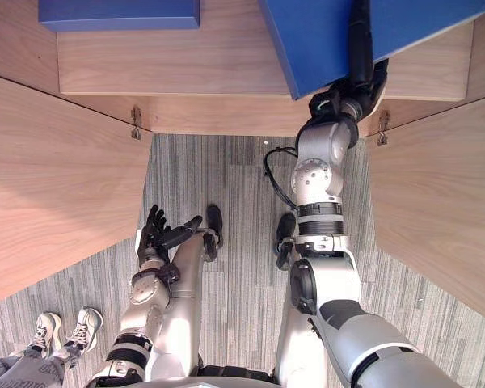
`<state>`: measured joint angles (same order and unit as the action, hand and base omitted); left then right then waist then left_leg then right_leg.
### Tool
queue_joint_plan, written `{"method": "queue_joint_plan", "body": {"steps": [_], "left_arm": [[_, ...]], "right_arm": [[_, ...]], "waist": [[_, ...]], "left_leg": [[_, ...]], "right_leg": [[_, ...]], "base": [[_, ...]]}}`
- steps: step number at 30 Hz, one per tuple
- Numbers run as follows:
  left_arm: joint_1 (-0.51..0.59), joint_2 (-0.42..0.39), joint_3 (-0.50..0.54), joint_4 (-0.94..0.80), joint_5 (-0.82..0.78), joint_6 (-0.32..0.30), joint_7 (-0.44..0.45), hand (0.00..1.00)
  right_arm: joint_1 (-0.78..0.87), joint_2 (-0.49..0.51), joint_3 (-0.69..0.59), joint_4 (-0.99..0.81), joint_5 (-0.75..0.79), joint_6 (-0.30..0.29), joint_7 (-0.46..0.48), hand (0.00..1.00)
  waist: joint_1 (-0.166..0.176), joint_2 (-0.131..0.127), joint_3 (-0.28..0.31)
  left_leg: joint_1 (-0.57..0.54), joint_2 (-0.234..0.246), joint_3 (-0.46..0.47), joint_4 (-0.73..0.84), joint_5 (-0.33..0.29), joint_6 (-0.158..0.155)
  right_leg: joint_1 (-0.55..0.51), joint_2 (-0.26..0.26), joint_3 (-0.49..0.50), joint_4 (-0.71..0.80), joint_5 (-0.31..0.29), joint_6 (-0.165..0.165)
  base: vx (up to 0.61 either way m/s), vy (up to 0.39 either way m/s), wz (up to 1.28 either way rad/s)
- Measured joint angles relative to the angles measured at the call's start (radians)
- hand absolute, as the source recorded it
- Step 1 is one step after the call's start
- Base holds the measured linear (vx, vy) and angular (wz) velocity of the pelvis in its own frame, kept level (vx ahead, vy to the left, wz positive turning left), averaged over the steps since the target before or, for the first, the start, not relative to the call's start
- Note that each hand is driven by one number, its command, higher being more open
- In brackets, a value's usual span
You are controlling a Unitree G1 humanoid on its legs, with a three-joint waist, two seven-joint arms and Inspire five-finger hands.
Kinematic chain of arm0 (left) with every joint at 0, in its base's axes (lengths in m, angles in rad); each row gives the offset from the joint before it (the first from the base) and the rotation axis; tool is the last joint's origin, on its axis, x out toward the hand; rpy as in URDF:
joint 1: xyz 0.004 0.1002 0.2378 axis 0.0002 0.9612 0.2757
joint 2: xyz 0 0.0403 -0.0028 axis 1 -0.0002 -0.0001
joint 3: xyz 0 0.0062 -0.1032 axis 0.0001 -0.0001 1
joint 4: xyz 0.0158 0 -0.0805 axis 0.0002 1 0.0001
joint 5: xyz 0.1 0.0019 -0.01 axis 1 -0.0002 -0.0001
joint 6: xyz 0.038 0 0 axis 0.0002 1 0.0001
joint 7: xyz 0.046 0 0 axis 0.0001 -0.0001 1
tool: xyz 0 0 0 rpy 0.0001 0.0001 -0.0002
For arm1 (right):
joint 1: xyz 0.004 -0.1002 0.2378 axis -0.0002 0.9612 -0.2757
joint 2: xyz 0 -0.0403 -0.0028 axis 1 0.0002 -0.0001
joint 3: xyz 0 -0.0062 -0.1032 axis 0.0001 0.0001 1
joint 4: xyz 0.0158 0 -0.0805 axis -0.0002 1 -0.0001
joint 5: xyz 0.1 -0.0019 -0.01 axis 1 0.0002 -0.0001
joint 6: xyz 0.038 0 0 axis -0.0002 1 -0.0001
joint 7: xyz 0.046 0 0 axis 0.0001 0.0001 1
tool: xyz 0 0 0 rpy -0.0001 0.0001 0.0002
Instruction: Walk over to the cabinet, pick up the folder, carry it to the office cabinet, place the folder inside the office cabinet, then close the office cabinet door
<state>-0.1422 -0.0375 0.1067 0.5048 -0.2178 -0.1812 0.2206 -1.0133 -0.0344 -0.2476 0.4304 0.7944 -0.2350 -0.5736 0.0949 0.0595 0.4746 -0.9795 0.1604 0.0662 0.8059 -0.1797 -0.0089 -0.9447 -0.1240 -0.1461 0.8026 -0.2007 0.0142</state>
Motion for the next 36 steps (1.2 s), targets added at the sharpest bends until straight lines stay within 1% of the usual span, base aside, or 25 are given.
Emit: {"method": "queue_joint_plan", "body": {"steps": [4, 6, 9, 10, 12, 15, 16, 17, 20, 21, 23, 24, 25, 27, 31, 36], "left_arm": [[0.0, -0.001, -0.002, 0.017, -0.002, 0.0, 0.002, 1.0], [0.0, 0.0, -0.008, 0.038, -0.012, 0.0, 0.002, 1.0], [0.0, 0.008, -0.008, 0.058, -0.019, -0.001, 0.002, 1.0], [0.0, 0.009, -0.008, 0.059, -0.019, -0.001, 0.001, 1.0], [0.0, 0.014, -0.008, 0.068, -0.02, -0.001, -0.002, 1.0], [0.0, 0.018, -0.008, 0.081, -0.02, -0.002, -0.006, 1.0], [-0.001, 0.019, -0.009, 0.087, -0.02, -0.002, -0.008, 1.0], [-0.001, 0.021, -0.011, 0.092, -0.02, -0.003, -0.01, 1.0], [-0.001, 0.033, -0.024, 0.106, -0.02, -0.007, -0.024, 1.0], [-0.001, 0.042, -0.032, 0.118, -0.02, -0.017, -0.031, 1.0], [-0.001, 0.055, -0.045, 0.127, -0.02, -0.022, -0.035, 1.0], [-0.002, 0.063, -0.053, 0.135, -0.019, -0.024, -0.038, 1.0], [-0.003, 0.066, -0.054, 0.138, -0.019, -0.024, -0.04, 1.0], [-0.013, 0.074, -0.055, 0.161, -0.019, -0.03, -0.049, 1.0], [-0.023, 0.082, -0.055, 0.183, -0.019, -0.03, -0.055, 1.0], [-0.037, 0.082, -0.055, 0.201, -0.022, -0.03, -0.059, 1.0]], "right_arm": [[-0.041, -0.013, 0.028, 0.02, 0.002, 0.006, 0.041, 1.0], [-0.047, -0.034, 0.083, 0.034, 0.003, 0.017, 0.082, 1.0], [-0.053, -0.064, 0.194, 0.034, 0.005, 0.037, 0.139, 1.0], [-0.053, -0.07, 0.213, 0.034, 0.004, 0.041, 0.156, 1.0], [-0.053, -0.096, 0.285, 0.039, 0.002, 0.062, 0.202, 1.0], [-0.053, -0.124, 0.34, 0.062, -0.007, 0.079, 0.247, 1.0], [-0.053, -0.148, 0.371, 0.081, -0.016, 0.089, 0.271, 1.0], [-0.053, -0.166, 0.394, 0.094, -0.03, 0.099, 0.285, 0.0], [-0.04, -0.23, 0.472, 0.116, -0.099, 0.12, 0.336, 0.0], [-0.027, -0.268, 0.518, 0.118, -0.162, 0.125, 0.367, 0.0], [-0.013, -0.304, 0.557, 0.127, -0.228, 0.127, 0.397, 0.0], [0.004, -0.327, 0.575, 0.138, -0.283, 0.134, 0.418, 0.0], [0.01, -0.334, 0.581, 0.148, -0.305, 0.137, 0.424, 0.0], [0.025, -0.349, 0.59, 0.21, -0.399, 0.157, 0.443, 0.0], [0.042, -0.36, 0.585, 0.234, -0.433, 0.16, 0.446, 0.0], [0.04, -0.359, 0.563, 0.264, -0.398, 0.164, 0.447, 0.0]], "waist": [[-0.005, 0.0, -0.001], [-0.007, 0.0, -0.003], [-0.02, -0.001, -0.005], [-0.022, 0.0, -0.005], [-0.026, 0.0, -0.006], [-0.027, 0.0, -0.01], [-0.029, 0.0, -0.01], [-0.029, -0.001, -0.01], [-0.029, -0.001, -0.014], [-0.031, -0.001, -0.015], [-0.033, -0.001, -0.015], [-0.034, -0.002, -0.015], [-0.034, -0.002, -0.015], [-0.034, -0.002, -0.016], [-0.037, -0.003, -0.017], [-0.031, -0.002, -0.019]], "left_leg": [[0.024, 0.0, 0.002, -0.009, 0.0, 0.0], [0.056, 0.0, 0.006, -0.032, 0.003, 0.0], [0.075, 0.001, 0.013, -0.058, 0.009, 0.001], [0.077, 0.001, 0.014, -0.062, 0.009, 0.001], [0.086, 0.004, 0.022, -0.069, 0.01, 0.001], [0.095, 0.007, 0.032, -0.076, 0.01, 0.001], [0.101, 0.007, 0.032, -0.079, 0.01, 0.001], [0.107, 0.007, 0.032, -0.084, 0.01, 0.001], [0.114, 0.007, 0.033, -0.091, 0.01, 0.001], [0.114, 0.006, 0.034, -0.093, 0.01, 0.001], [0.114, 0.006, 0.035, -0.095, 0.01, 0.002], [0.114, 0.006, 0.035, -0.095, 0.01, 0.002], [0.114, 0.006, 0.035, -0.096, 0.01, 0.002], [0.114, 0.006, 0.036, -0.099, 0.01, 0.002], [0.114, 0.006, 0.037, -0.101, 0.01, 0.002], [0.113, 0.006, 0.037, -0.103, 0.01, 0.002]], "right_leg": [[0.025, 0.0, -0.002, -0.01, 0.002, -0.002], [0.057, 0.0, -0.005, -0.034, 0.006, -0.004], [0.077, 0.001, -0.01, -0.063, 0.013, -0.003], [0.079, 0.001, -0.011, -0.067, 0.014, -0.003], [0.089, 0.001, -0.013, -0.08, 0.018, -0.001], [0.098, 0.001, -0.017, -0.093, 0.027, -0.001], [0.107, 0.001, -0.018, -0.1, 0.029, 0.001], [0.113, 0.001, -0.019, -0.105, 0.03, 0.0], [0.122, 0.001, -0.02, -0.115, 0.032, 0.001], [0.123, 0.001, -0.02, -0.12, 0.033, 0.001], [0.123, 0.001, -0.02, -0.122, 0.034, 0.001], [0.123, 0.001, -0.02, -0.122, 0.034, 0.001], [0.123, 0.001, -0.02, -0.122, 0.034, 0.001], [0.123, 0.001, -0.021, -0.121, 0.035, 0.001], [0.123, 0.001, -0.021, -0.123, 0.035, 0.001], [0.122, 0.001, -0.022, -0.126, 0.035, 0.001]], "base": [[-0.01, -0.015, 0.0], [-0.01, -0.015, 0.01], [0.0, 0.0, 0.0], [0.03, -0.009, -0.03], [0.06, -0.004, -0.05], [0.05, -0.002, -0.05], [0.0, 0.0, 0.0], [0.0, 0.0, 0.0], [-0.01, -0.007, 0.0], [-0.03, -0.017, -0.01], [0.0, 0.0, 0.0], [0.0, 0.0, 0.0], [0.0, 0.0, 0.0], [0.0, 0.0, 0.0], [0.0, 0.0, 0.0], [0.0, 0.0, 0.0]]}}
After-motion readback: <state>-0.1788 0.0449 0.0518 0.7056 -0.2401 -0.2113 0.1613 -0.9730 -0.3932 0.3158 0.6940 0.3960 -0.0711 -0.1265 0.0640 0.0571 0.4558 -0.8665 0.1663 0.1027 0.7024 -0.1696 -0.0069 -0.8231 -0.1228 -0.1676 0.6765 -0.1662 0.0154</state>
